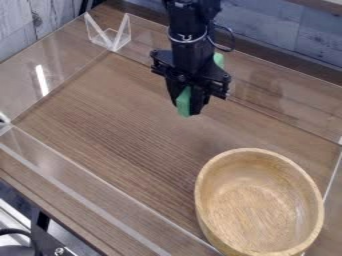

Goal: Put green stick into wooden bowl

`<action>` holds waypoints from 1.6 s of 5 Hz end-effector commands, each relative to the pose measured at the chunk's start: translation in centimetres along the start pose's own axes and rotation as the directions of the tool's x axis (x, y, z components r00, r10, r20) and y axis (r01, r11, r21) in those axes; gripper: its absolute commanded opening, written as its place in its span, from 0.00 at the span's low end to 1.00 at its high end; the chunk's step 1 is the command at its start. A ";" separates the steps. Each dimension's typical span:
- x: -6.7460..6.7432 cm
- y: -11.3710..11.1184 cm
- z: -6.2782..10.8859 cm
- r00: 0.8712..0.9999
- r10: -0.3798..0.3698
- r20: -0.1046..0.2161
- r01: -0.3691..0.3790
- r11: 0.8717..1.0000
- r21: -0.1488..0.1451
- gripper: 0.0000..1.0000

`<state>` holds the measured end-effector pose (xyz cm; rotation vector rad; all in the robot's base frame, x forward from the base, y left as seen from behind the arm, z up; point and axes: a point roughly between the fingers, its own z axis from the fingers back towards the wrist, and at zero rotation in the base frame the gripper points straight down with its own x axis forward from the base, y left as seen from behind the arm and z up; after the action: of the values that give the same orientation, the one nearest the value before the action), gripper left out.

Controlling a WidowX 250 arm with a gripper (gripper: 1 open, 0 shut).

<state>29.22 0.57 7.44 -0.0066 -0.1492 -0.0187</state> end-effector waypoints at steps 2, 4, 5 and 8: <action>-1.6 -5.8 0.9 0.998 -0.065 0.023 0.066 0.997 -0.028 0.00; -2.9 -11.5 -0.2 0.998 -0.069 0.011 0.069 0.996 -0.049 0.00; -3.6 -13.5 -1.1 1.000 -0.030 0.007 0.030 0.998 -0.047 0.00; -4.9 -13.1 -1.4 1.000 0.019 -0.010 -0.019 0.999 -0.048 1.00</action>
<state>23.84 -12.39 4.11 -0.0365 -0.0953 -0.0083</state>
